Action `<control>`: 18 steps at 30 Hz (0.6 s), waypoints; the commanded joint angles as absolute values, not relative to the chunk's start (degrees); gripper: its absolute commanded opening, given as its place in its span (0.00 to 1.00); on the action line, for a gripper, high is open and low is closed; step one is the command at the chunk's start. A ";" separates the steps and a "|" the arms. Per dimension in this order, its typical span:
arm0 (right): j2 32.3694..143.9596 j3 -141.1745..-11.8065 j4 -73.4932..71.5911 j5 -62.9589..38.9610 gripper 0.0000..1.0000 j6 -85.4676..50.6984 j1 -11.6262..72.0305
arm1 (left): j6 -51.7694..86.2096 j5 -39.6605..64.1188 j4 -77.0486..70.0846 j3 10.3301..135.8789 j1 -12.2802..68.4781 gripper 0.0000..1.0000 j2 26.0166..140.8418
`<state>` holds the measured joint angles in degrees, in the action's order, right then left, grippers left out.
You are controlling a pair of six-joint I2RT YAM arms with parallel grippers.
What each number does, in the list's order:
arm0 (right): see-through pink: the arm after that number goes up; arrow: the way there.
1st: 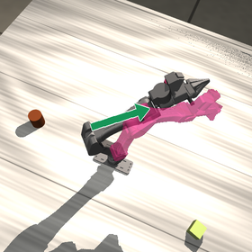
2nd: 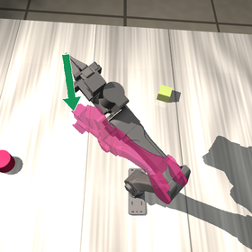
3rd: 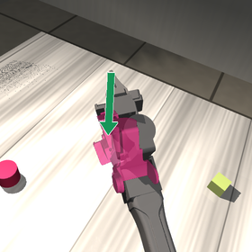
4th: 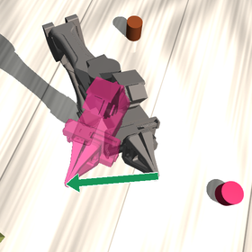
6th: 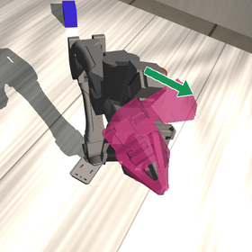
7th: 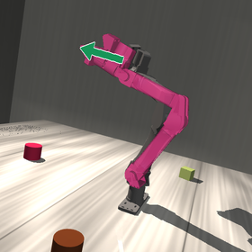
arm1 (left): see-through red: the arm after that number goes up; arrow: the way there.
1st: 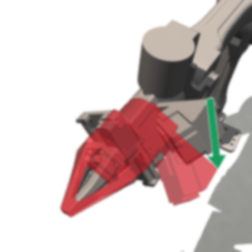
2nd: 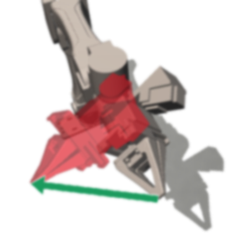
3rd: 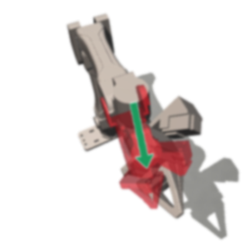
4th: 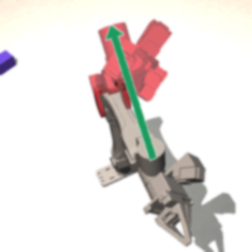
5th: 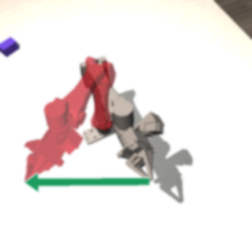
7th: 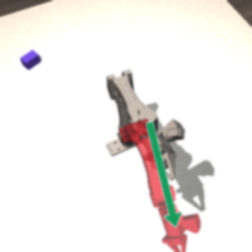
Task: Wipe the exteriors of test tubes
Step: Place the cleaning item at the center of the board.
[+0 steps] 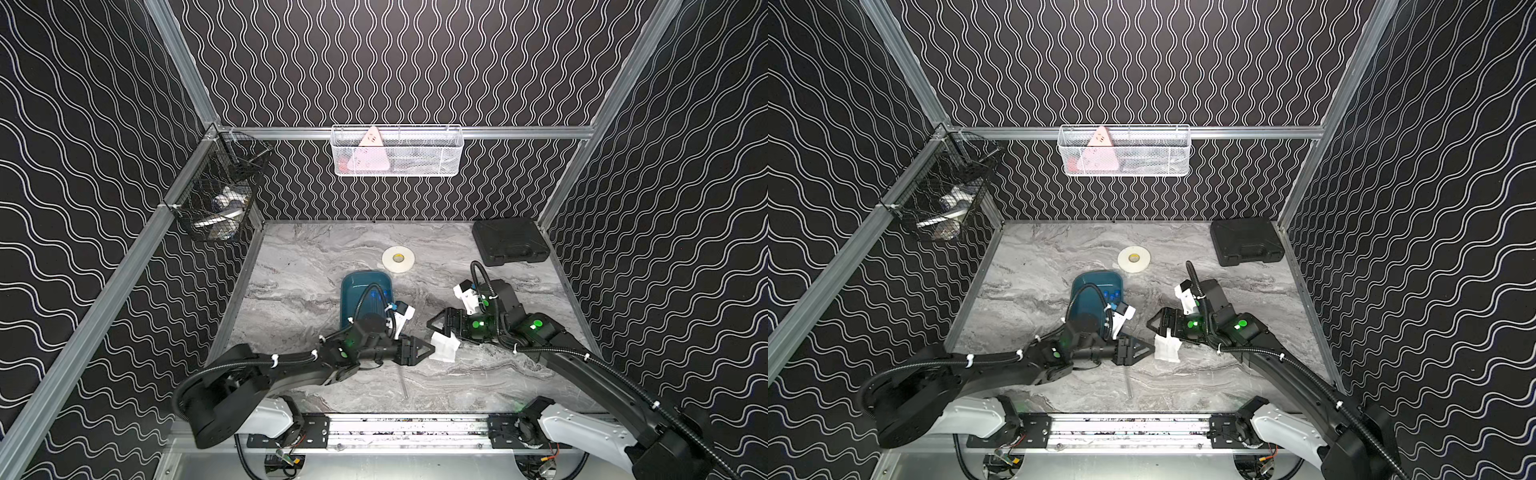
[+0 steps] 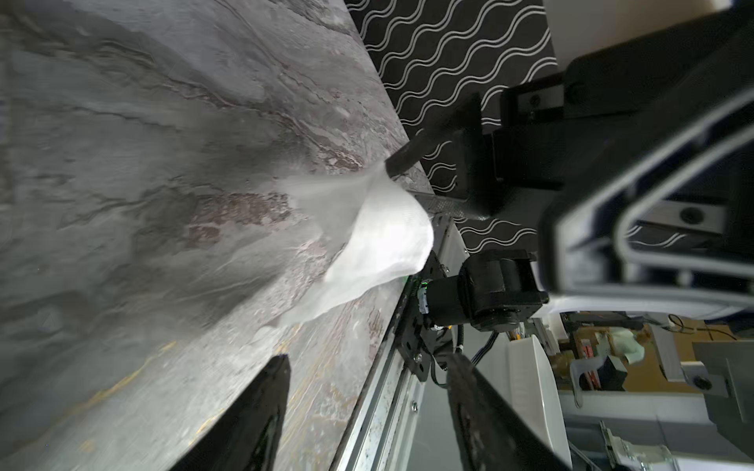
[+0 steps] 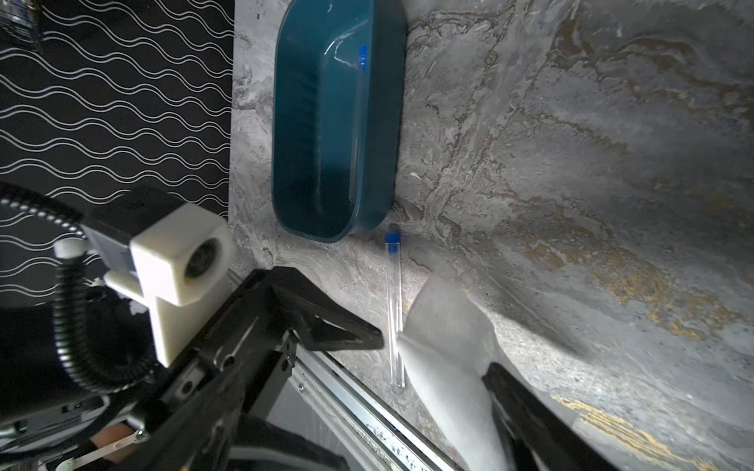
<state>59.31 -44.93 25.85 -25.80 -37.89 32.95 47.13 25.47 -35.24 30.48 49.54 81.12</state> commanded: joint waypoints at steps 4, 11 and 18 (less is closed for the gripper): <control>56.97 -44.82 26.96 -30.33 0.92 -35.52 31.00 | 46.88 22.18 -43.13 33.29 50.02 0.63 87.78; 55.33 -44.59 29.79 -31.09 0.91 -33.89 29.35 | 42.47 18.02 -37.46 36.34 49.93 0.63 88.19; 55.02 -43.98 28.18 -32.79 0.90 -34.18 28.25 | 43.37 23.02 -40.53 38.55 49.95 0.57 92.19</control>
